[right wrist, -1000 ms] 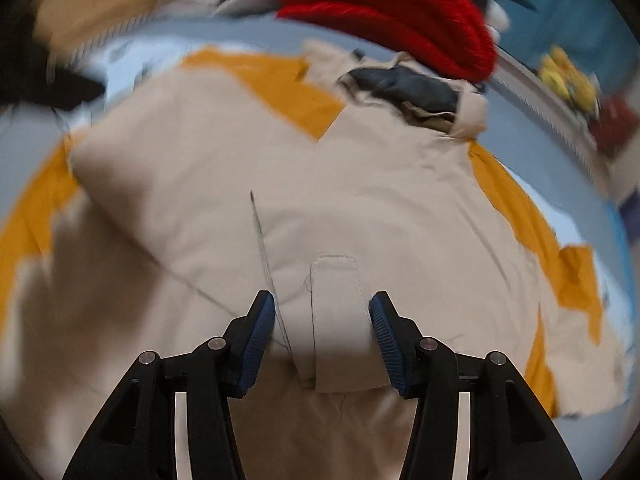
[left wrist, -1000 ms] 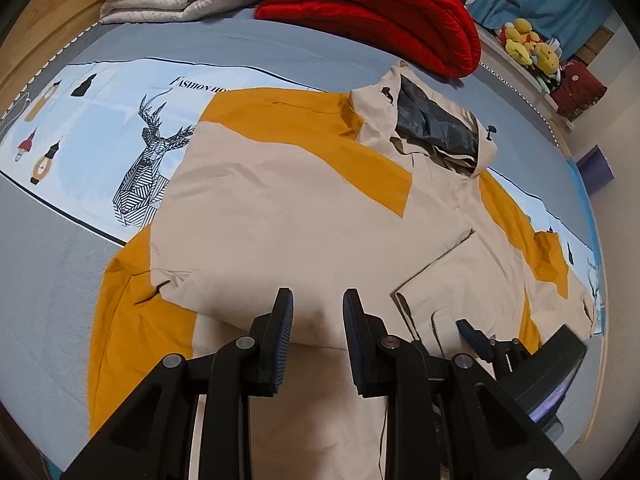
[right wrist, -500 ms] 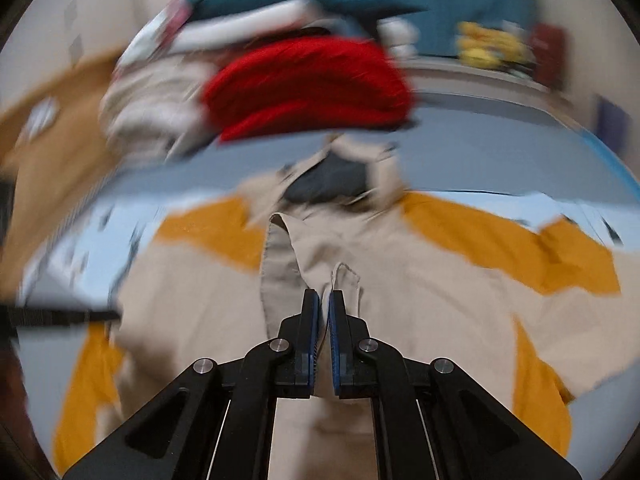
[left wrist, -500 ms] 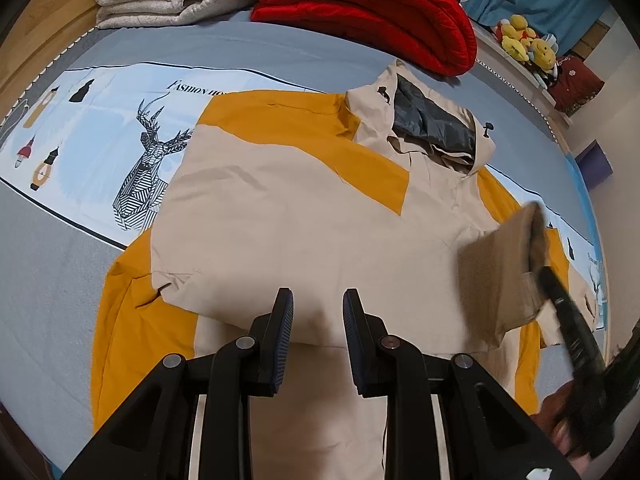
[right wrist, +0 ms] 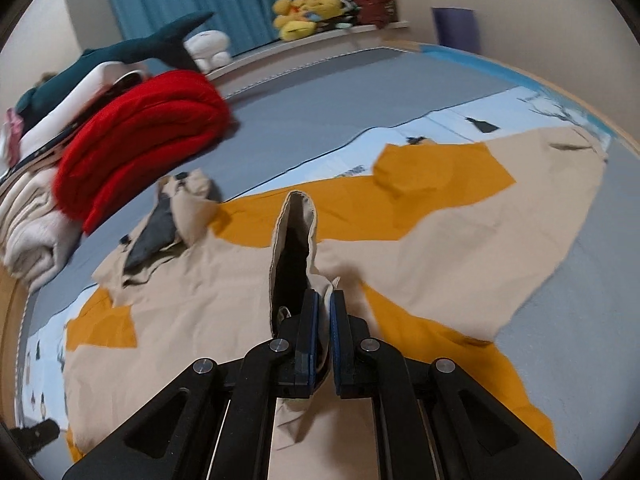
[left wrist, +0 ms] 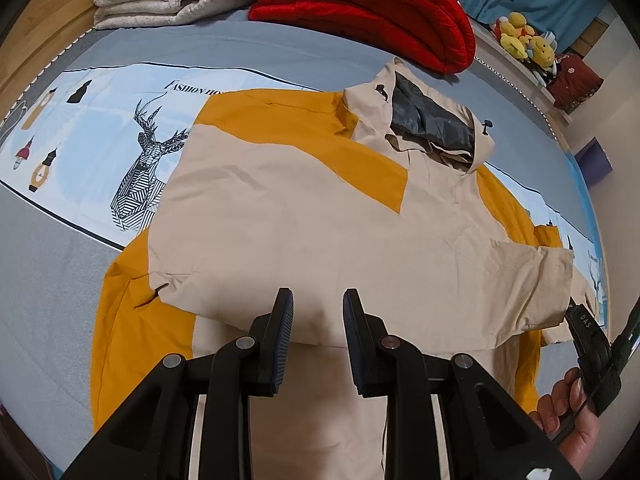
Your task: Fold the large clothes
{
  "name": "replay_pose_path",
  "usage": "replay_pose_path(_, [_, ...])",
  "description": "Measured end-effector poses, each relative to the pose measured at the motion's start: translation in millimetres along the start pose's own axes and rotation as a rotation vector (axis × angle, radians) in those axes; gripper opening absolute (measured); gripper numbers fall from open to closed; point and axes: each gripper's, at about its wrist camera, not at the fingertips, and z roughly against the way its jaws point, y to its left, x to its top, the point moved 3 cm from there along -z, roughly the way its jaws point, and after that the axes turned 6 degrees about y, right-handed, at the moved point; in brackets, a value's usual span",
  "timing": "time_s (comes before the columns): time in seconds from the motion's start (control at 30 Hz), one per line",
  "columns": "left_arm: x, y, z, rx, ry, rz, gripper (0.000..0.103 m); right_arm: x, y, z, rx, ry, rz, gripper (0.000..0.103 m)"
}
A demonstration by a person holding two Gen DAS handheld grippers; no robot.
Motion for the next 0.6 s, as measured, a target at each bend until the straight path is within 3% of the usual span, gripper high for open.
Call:
replay_pose_path(0.17, [1,2,-1,-0.001,0.001,0.000,0.023,5,-14,13,-0.066,-0.077,-0.043,0.013])
replay_pose_path(0.2, [1,2,-1,-0.002,0.001,0.000,0.023,6,-15,16,-0.065,-0.089,-0.048,0.021])
replay_pose_path(0.3, [1,1,-2,-0.001,0.004,-0.003,0.023,5,-10,14,-0.029,-0.070,-0.043,0.059])
replay_pose_path(0.37, [0,1,-3,-0.001,0.006,-0.005,0.023,-1,-3,-2,0.035,0.012,-0.034,0.065])
replay_pose_path(0.43, [0,0,-4,-0.001,0.007,-0.006,0.023,-12,1,-28,0.102,0.165,-0.044,0.065])
replay_pose_path(0.53, [0,0,-5,-0.001,0.010,-0.008,0.023,-32,-7,-58,0.030,0.327,-0.059,0.065])
replay_pose_path(0.6, [0,-1,-5,-0.001,0.010,-0.008,0.023,-35,-11,-62,0.027,0.333,-0.069,0.065])
